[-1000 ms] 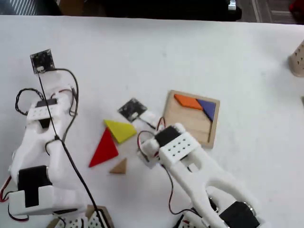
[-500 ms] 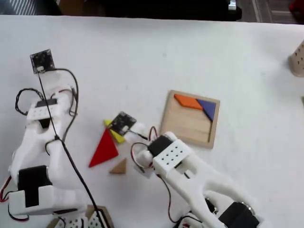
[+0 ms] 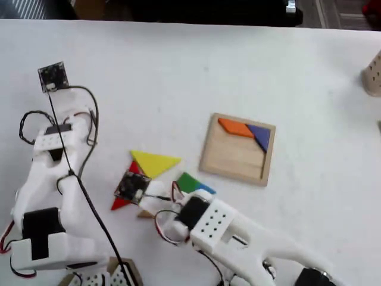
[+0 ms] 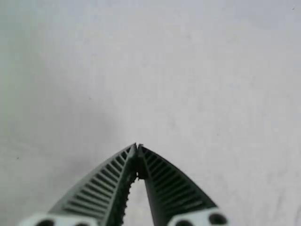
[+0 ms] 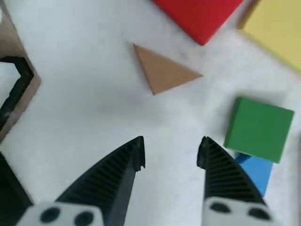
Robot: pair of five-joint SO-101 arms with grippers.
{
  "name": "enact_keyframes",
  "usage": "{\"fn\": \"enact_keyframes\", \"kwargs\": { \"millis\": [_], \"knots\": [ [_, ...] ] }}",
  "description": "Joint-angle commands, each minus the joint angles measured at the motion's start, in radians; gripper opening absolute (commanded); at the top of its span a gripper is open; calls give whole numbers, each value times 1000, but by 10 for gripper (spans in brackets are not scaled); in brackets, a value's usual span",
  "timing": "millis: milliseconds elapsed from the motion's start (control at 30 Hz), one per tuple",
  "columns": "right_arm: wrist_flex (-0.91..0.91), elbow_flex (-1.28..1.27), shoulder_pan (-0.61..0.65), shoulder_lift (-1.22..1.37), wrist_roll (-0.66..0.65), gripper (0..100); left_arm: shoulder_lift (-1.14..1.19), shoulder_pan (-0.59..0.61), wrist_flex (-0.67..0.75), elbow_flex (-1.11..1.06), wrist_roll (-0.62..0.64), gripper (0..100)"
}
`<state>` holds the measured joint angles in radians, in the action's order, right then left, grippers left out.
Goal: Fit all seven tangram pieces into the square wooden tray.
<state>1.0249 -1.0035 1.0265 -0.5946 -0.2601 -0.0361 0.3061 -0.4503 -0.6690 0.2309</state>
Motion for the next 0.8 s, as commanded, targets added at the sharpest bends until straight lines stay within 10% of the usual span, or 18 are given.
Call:
{"fn": "enact_keyframes", "kwargs": {
  "millis": [0, 233, 500, 767],
  "knots": [
    [-61, -28, 15, -62, -126, 180, -47, 8, 28, 8, -28, 28],
    [-202, -118, 15, -62, -431, 183, -47, 10, 28, 8, -28, 28],
    [-252, -118, 50, -61, -474, 184, -47, 186, 203, 11, -15, 24],
    [-265, -98, 134, -8, -477, 184, -47, 297, 233, 9, 327, 24]
  ]
}}
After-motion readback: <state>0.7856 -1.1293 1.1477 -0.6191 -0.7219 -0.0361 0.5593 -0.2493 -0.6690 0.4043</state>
